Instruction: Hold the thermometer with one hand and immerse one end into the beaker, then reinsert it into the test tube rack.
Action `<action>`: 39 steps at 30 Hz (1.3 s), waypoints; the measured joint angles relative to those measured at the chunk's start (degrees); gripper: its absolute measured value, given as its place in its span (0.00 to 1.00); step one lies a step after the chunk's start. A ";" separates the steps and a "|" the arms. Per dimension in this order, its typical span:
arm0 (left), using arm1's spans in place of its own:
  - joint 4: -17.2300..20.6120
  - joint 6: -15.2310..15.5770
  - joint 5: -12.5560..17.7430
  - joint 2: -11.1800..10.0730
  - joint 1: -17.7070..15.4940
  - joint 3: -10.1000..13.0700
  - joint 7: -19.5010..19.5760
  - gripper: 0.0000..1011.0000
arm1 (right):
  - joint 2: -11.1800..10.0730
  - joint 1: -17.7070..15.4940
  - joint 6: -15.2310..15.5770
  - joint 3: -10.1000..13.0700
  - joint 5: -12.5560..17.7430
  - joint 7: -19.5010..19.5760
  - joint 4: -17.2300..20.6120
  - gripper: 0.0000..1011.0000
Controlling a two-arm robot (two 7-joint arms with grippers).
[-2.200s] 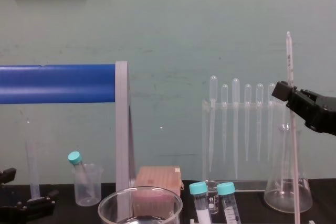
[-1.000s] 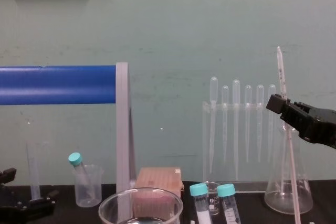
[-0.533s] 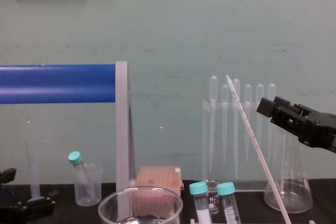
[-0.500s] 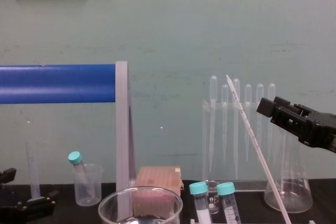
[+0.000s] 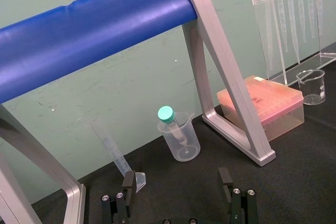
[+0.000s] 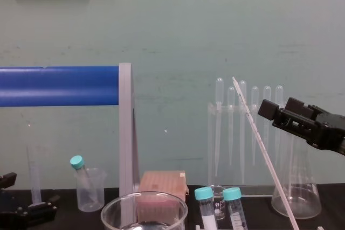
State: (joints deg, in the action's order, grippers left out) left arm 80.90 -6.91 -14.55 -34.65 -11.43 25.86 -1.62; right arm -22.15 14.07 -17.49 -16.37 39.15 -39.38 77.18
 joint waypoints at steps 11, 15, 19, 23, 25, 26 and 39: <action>0.00 0.00 0.00 0.00 0.00 0.00 0.00 1.00 | -0.52 -1.84 0.34 1.54 -2.66 6.02 2.71 0.99; 0.00 0.00 0.00 0.00 0.00 0.00 0.00 1.00 | -1.19 -5.45 4.03 4.42 -8.73 18.02 7.44 0.99; 0.00 0.00 0.00 0.00 0.00 0.00 0.00 1.00 | -1.37 -7.65 8.57 6.02 -11.86 25.13 10.03 0.99; 0.00 0.00 0.00 0.00 0.00 0.00 0.00 1.00 | -0.95 -10.35 15.08 7.90 -14.08 31.99 11.87 0.99; 0.00 0.00 0.00 0.00 0.00 0.01 0.00 1.00 | -0.51 -11.27 17.34 8.47 -14.31 33.44 11.85 0.99; 0.00 0.00 0.00 0.00 0.00 0.00 0.00 1.00 | -0.34 -11.53 17.80 8.62 -14.31 33.68 11.75 0.99; 0.00 0.00 0.00 0.00 0.00 0.00 0.00 1.00 | 1.13 -12.50 18.96 9.46 -14.18 33.17 10.77 0.99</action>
State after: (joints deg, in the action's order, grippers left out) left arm 80.90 -6.90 -14.55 -34.64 -11.43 25.86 -1.62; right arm -21.02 1.57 1.47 -6.91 24.97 -6.21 87.96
